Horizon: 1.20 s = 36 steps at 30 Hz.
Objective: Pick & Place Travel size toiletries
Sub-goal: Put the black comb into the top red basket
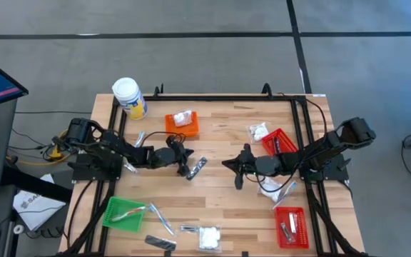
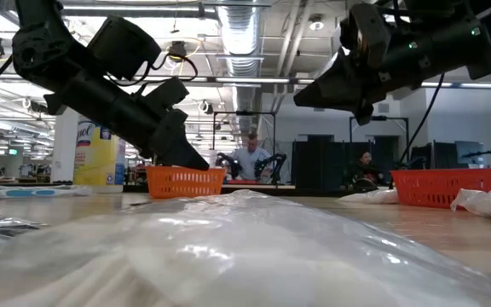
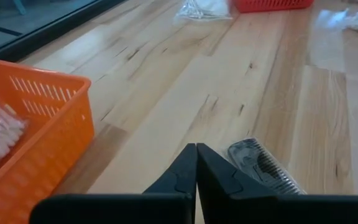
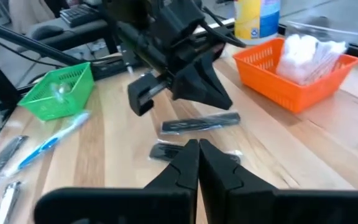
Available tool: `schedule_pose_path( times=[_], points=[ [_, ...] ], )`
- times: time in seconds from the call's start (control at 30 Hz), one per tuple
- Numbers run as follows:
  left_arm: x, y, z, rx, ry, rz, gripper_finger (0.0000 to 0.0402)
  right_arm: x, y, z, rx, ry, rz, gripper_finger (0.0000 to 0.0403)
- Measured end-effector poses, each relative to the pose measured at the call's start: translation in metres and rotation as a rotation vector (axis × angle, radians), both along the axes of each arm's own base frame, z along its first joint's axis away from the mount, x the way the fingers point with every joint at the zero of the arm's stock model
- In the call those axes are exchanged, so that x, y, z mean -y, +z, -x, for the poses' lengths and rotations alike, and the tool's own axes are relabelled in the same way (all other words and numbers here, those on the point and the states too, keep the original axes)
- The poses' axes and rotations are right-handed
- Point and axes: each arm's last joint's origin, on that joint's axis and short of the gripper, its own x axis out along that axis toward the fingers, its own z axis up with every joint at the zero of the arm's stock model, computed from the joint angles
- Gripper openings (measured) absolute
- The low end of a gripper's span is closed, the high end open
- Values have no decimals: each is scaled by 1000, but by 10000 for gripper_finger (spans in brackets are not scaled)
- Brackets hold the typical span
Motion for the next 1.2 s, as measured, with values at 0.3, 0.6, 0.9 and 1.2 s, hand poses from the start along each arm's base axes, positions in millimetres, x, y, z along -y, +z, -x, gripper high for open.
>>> schedule_pose_path(
  times=[0.3,0.6,0.9,1.2],
  points=[
    [4,-3,-12,-43,-52,1,0,0,0,0,-5,-11,7,1],
    [7,-30,-48,-186,-69,-5,0,0,-2,1,-25,-8,14,1],
    [20,-27,-57,-213,-308,-8,0,0,-7,2,-65,-8,25,1],
    [28,-26,-58,-210,-492,17,0,0,-7,2,-67,-7,30,1]
  ],
)
